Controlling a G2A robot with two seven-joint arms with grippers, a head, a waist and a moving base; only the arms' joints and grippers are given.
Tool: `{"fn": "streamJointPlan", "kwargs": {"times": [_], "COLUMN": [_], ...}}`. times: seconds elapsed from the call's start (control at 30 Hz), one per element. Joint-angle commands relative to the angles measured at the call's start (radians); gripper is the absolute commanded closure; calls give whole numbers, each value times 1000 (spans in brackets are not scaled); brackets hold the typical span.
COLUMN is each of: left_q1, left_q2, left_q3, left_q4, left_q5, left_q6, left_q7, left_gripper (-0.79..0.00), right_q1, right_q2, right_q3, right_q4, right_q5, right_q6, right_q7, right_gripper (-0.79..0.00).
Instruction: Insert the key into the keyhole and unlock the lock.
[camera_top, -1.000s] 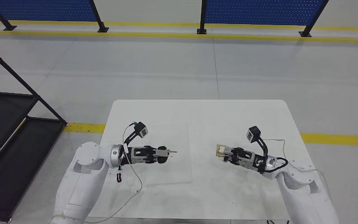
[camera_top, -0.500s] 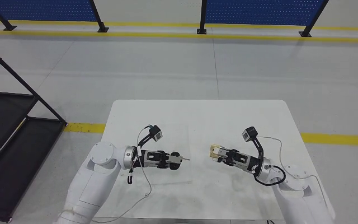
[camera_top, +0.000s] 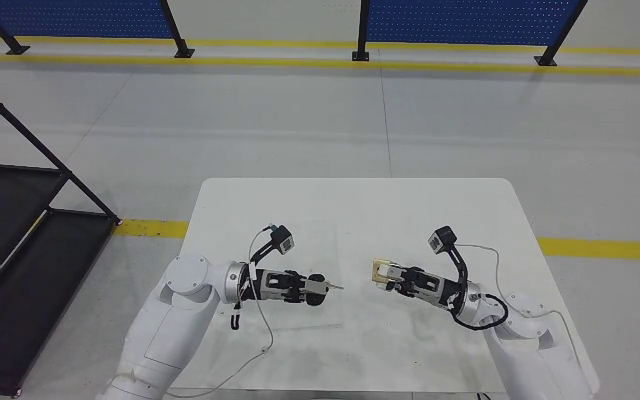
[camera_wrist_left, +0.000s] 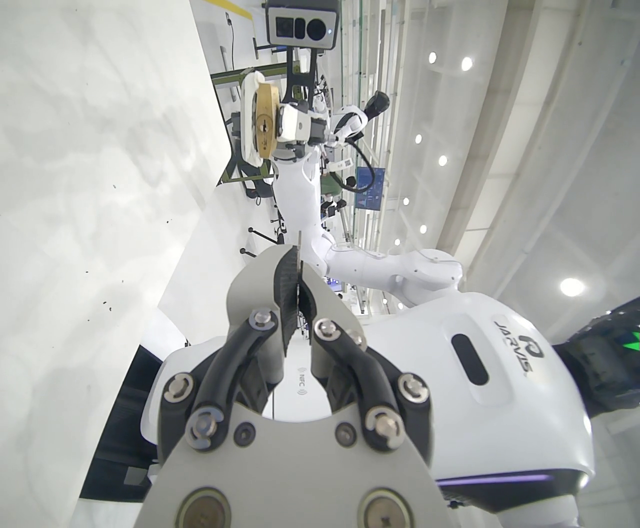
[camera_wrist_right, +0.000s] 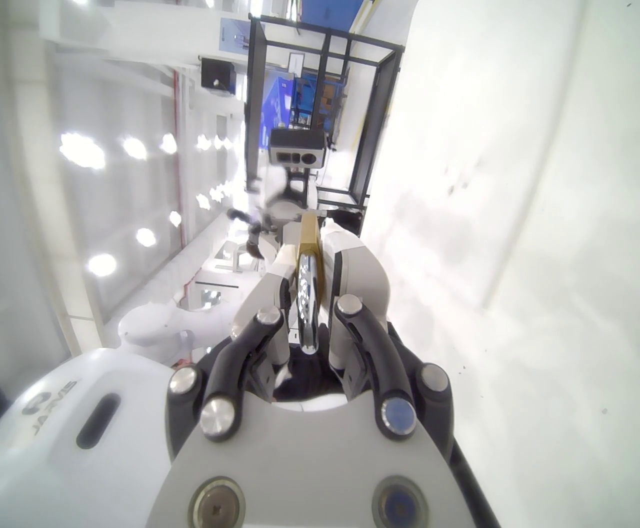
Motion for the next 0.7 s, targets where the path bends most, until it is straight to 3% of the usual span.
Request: {"fn": "streamJointPlan", "kwargs": {"times": [0.0, 0.3, 0.67], "left_q1": [5, -6, -19], "left_q2": [-1, 1, 7], "left_q3": [18, 59, 78], "left_q4": [-11, -3, 8], "left_q5": [13, 55, 50], "left_q6": [-9, -98, -140], "left_q7": [28, 111, 149], "left_gripper": [0, 0, 0], "right_q1": [-6, -2, -5], "right_q2": [-1, 1, 9], "right_q3": [-10, -30, -46], "right_q4": [-6, 11, -5], "right_q5": [8, 107, 76], "right_q6": [1, 4, -39], "right_q7": [-12, 28, 29], "right_gripper": [0, 0, 0]}}
